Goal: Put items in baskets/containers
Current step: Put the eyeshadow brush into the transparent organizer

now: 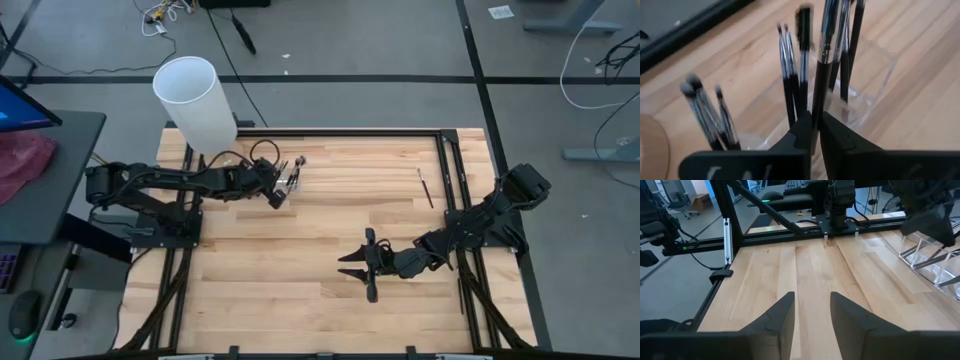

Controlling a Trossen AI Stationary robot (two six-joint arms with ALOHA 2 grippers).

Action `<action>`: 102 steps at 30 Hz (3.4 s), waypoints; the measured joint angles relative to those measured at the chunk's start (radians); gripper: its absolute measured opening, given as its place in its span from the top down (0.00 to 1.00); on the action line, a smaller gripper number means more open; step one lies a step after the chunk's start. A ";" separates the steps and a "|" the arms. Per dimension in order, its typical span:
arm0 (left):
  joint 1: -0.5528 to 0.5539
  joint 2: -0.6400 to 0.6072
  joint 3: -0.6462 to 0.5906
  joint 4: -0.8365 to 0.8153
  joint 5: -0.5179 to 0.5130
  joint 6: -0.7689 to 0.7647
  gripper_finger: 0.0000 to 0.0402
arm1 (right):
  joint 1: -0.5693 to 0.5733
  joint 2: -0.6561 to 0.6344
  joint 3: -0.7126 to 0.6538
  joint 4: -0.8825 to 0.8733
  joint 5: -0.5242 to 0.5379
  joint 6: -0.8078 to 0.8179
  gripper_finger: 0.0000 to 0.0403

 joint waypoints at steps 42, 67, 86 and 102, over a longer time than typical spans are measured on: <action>-0.123 -0.114 0.170 -0.094 0.076 0.074 0.61 | 0.000 0.000 0.000 -0.056 -0.001 0.062 0.69; -0.695 0.083 0.092 0.426 -0.214 0.078 0.71 | -0.082 -0.356 -0.073 -1.623 0.017 1.021 0.50; -0.692 0.213 0.092 0.580 -0.206 0.104 0.71 | -0.666 -0.535 -0.521 -1.009 0.359 0.948 0.44; -0.703 0.213 0.092 0.608 -0.205 0.105 0.71 | -0.992 -0.512 -0.521 -0.803 0.105 0.462 0.59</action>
